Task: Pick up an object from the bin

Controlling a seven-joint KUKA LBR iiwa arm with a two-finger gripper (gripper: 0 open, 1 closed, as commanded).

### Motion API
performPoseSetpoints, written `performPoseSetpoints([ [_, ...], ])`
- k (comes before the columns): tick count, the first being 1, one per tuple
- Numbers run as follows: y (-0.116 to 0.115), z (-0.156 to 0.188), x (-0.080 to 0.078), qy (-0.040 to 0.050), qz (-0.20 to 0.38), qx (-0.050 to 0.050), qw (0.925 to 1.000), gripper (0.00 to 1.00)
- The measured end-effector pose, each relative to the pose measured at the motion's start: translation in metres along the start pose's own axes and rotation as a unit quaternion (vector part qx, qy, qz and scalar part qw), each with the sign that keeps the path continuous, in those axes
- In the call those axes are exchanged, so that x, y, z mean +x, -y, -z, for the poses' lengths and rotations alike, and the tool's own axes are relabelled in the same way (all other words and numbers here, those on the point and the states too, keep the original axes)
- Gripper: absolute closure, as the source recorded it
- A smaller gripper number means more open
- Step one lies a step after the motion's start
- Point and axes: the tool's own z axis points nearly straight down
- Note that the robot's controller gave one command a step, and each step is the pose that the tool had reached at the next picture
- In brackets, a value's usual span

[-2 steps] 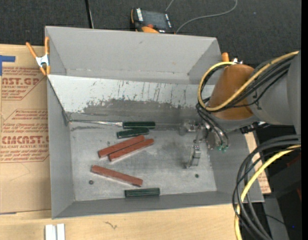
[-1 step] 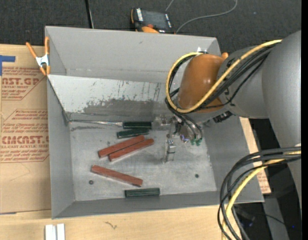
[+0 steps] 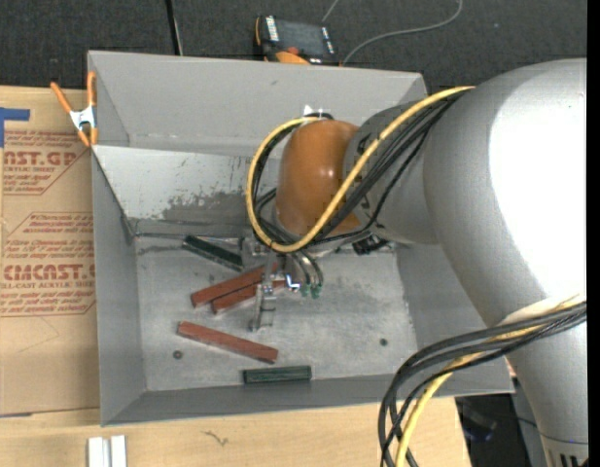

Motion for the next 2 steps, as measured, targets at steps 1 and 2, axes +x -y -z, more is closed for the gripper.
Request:
performPoseSetpoints([
  [1,0.005,0.004,-0.002,0.0019,-0.003,0.002,1.0000,1.00],
  [2,-0.024,0.124,0.030,0.0024,0.023,0.001,0.9997,1.00],
])
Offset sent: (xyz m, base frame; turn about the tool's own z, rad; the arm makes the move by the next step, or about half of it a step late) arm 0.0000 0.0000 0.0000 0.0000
